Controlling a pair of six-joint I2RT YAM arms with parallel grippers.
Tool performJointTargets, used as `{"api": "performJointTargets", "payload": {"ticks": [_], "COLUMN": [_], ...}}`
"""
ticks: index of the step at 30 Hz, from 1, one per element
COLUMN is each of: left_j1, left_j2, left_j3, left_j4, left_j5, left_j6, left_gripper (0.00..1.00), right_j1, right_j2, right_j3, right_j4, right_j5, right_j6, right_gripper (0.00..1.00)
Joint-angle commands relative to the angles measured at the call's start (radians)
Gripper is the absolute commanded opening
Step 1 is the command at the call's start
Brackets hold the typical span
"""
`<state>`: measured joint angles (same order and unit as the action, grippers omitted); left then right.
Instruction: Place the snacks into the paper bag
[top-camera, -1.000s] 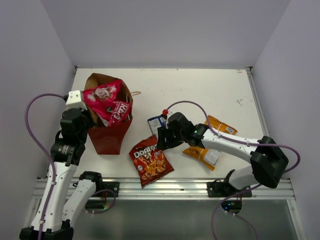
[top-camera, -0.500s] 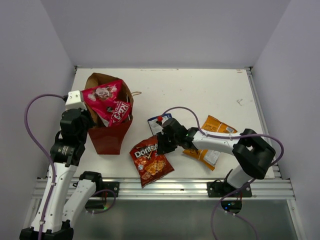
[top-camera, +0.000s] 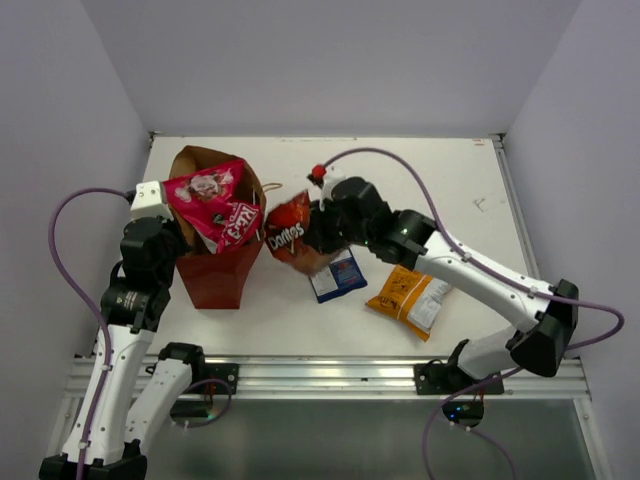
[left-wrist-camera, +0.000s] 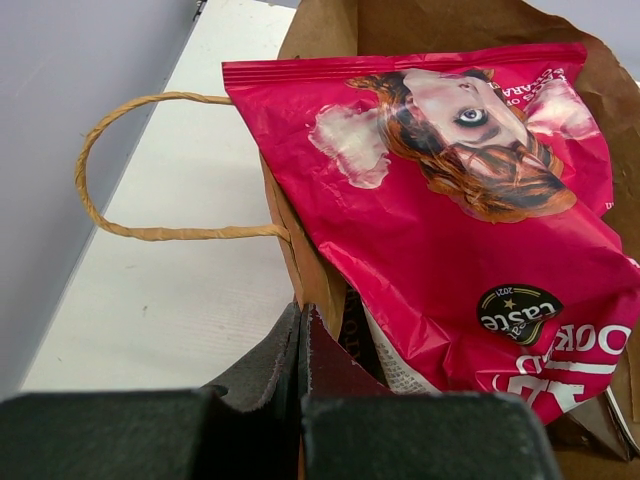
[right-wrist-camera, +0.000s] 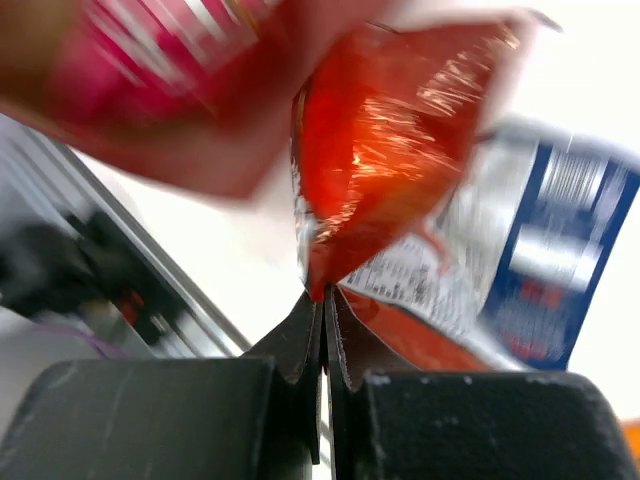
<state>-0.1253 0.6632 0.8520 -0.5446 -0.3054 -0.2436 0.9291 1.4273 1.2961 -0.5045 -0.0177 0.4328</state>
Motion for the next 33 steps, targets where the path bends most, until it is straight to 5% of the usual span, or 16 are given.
{"api": "performJointTargets", "payload": {"ticks": [1, 8, 22, 33], "left_j1": [0.001, 0.001, 0.001, 0.001], "left_j2": [-0.007, -0.007, -0.01, -0.01], "left_j3": [-0.013, -0.013, -0.014, -0.018], "left_j4": [0.028, 0.028, 0.031, 0.035], "left_j5": [-0.014, -0.006, -0.001, 0.005], "left_j6": [0.0, 0.0, 0.001, 0.001], "left_gripper": [0.0, 0.0, 0.0, 0.0], "right_j1": [-0.001, -0.001, 0.0, 0.022], "right_j2": [-0.018, 0.14, 0.38, 0.466], "right_j3": [0.231, 0.63, 1.084, 1.01], "right_j4": [-0.104, -0.144, -0.166, -0.132], "right_j5": [0.087, 0.085, -0.028, -0.171], "right_j6": [-0.098, -0.154, -0.147, -0.097], "right_gripper": [0.0, 0.0, 0.0, 0.0]}}
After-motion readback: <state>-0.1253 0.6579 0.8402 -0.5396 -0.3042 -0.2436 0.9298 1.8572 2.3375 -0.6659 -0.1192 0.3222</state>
